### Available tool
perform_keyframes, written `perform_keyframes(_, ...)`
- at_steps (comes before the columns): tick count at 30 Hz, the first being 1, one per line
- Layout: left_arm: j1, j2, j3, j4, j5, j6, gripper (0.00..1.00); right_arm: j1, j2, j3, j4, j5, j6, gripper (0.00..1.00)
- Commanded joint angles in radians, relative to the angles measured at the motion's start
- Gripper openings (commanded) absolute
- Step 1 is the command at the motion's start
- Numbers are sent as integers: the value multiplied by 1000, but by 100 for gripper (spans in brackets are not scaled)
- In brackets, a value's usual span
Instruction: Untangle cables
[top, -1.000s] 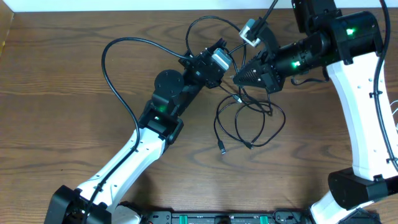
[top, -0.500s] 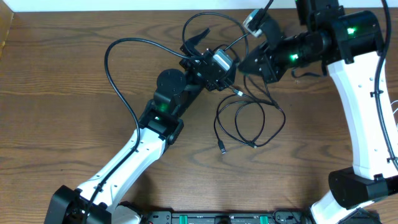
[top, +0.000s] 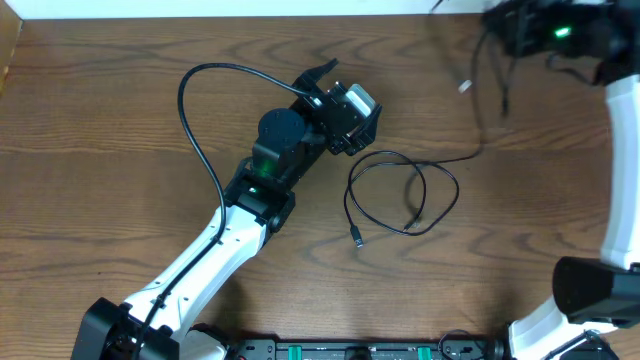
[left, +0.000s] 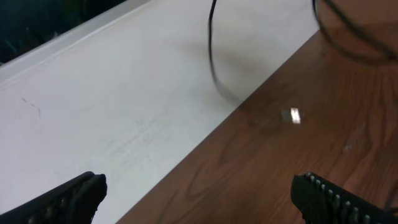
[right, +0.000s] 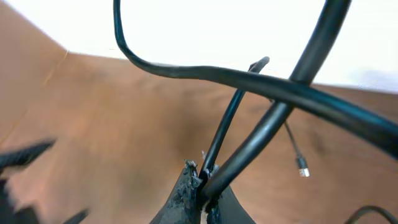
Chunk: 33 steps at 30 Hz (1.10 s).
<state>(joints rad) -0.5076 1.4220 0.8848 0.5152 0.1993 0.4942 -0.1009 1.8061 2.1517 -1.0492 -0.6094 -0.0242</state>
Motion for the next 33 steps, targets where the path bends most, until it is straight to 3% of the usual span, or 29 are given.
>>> perform_keyframes(1,-2,-13,9,-17,-6,-6,100,-91,0,52,61,-32,121,1)
perform_keyframes(10,-2,-13,9,-267,-6,-6,100,-343,1,95,308,-181,285,1)
perform_keyframes(23,-2,-13,9,-800,-6,-6,100,-440,50,92,332,231,122,1)
perform_keyframes(33,-2,-13,9,-874,-6,-6,100,-448,212,92,442,402,45,1)
